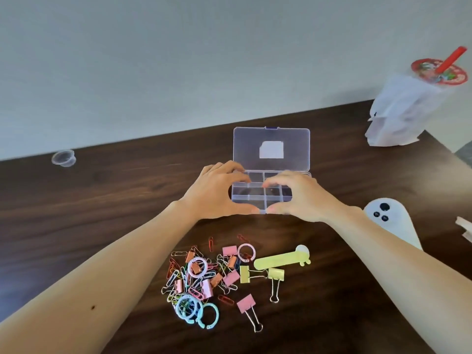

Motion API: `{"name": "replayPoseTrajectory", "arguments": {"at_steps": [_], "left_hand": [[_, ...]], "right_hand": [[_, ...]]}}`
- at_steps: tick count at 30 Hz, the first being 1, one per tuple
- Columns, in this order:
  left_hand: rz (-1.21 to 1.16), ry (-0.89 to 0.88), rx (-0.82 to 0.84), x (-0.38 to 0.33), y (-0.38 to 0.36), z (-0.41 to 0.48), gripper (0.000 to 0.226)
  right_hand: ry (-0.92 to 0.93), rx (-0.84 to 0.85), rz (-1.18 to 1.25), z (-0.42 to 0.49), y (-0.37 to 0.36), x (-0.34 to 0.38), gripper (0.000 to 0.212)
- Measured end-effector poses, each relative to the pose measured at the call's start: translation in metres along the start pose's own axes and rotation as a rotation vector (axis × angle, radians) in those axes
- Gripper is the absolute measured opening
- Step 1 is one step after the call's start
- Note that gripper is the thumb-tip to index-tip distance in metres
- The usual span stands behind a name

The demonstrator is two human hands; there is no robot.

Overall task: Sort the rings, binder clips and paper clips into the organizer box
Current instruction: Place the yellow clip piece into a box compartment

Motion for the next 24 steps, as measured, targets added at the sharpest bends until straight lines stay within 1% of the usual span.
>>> {"name": "replayPoseTrajectory", "arguments": {"at_steps": [3, 6, 9, 10, 12, 14, 17, 20, 24], "left_hand": [[-0.011, 0.009, -0.046, 0.012, 0.003, -0.019, 0.064], [0.013, 0.016, -0.104, 0.024, 0.002, -0.044, 0.069], [0.122, 0.078, -0.144, 0.027, -0.002, -0.077, 0.076], [0.180, 0.106, -0.142, 0.023, -0.003, -0.086, 0.076], [0.260, 0.150, -0.133, 0.012, -0.004, -0.112, 0.073], [0.295, 0.171, -0.107, 0.000, 0.000, -0.140, 0.071], [0.358, 0.177, -0.102, -0.007, 0.013, -0.168, 0.070], [0.333, 0.173, -0.145, -0.012, 0.027, -0.179, 0.063], [0.319, 0.131, -0.079, -0.018, 0.026, -0.176, 0.059]], "right_hand": [[0.071, -0.033, -0.021, 0.002, -0.015, 0.010, 0.052], [0.171, -0.032, -0.069, 0.001, -0.029, 0.024, 0.052], [0.244, 0.002, -0.207, -0.015, -0.037, 0.044, 0.055], [0.248, 0.010, -0.264, -0.022, -0.034, 0.050, 0.058], [0.234, -0.041, -0.300, -0.048, -0.026, 0.069, 0.060], [0.219, -0.085, -0.292, -0.078, -0.014, 0.084, 0.053], [0.168, -0.025, -0.377, -0.118, -0.005, 0.094, 0.041], [0.123, -0.056, -0.405, -0.143, -0.007, 0.090, 0.035], [0.088, -0.038, -0.417, -0.152, -0.024, 0.076, 0.032]]}}
Point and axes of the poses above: each hand's wrist, its own z-axis towards the middle knuckle, its own y-axis out of the back of the hand, x = y × z, the point moved 1 cm from there along z, towards the middle knuckle, and after that the axes turned 10 degrees about y, right-handed, at the moved point
